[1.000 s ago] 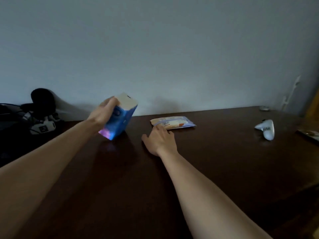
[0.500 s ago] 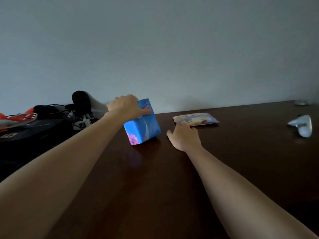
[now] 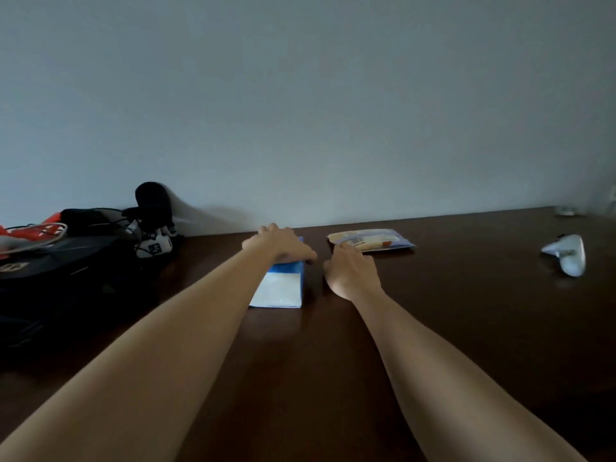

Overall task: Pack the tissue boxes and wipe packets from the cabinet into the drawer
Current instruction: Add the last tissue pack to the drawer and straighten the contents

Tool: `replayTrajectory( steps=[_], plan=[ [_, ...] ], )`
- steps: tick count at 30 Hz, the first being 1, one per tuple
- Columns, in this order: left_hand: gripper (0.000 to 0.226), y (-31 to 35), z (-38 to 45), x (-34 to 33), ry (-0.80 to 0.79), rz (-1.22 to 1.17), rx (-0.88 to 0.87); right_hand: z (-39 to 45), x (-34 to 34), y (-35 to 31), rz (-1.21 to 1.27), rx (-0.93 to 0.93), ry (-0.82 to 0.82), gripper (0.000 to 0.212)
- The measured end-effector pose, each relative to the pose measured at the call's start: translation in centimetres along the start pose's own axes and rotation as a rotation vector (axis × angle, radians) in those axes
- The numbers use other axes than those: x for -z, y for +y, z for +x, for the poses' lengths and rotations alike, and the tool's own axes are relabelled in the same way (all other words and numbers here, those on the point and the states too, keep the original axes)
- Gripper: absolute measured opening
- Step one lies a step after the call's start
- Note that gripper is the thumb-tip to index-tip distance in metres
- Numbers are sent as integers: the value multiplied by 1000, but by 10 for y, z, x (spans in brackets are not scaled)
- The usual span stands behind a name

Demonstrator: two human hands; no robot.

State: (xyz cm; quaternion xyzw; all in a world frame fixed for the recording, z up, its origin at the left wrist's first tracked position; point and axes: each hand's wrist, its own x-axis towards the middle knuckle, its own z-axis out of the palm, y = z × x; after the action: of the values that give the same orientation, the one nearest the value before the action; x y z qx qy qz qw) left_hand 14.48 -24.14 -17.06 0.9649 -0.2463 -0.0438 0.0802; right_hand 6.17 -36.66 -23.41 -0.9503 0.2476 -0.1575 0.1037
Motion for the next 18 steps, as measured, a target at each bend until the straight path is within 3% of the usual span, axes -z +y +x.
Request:
replayTrajectory(
  steps=[2, 4, 8, 11, 14, 18],
  plan=[
    [92, -6, -12, 0, 104, -61, -61, -2, 1, 1, 41, 22, 50, 46],
    [99, -11, -32, -3, 173, -36, -70, -11, 7, 1, 125, 57, 136, 47],
    [123, -23, -73, -7, 123, -125, 150, -51, 27, -3, 329, 47, 324, 31],
    [117, -33, -105, -12, 143, -225, 185, -98, 44, -16, 509, 3, 363, 17],
    [113, -35, -146, -12, 220, -315, 217, -143, 68, -22, 599, 28, 412, 22],
    [118, -39, -212, -10, 325, -440, 172, -205, 109, -16, 720, 62, 593, 22]
  ],
)
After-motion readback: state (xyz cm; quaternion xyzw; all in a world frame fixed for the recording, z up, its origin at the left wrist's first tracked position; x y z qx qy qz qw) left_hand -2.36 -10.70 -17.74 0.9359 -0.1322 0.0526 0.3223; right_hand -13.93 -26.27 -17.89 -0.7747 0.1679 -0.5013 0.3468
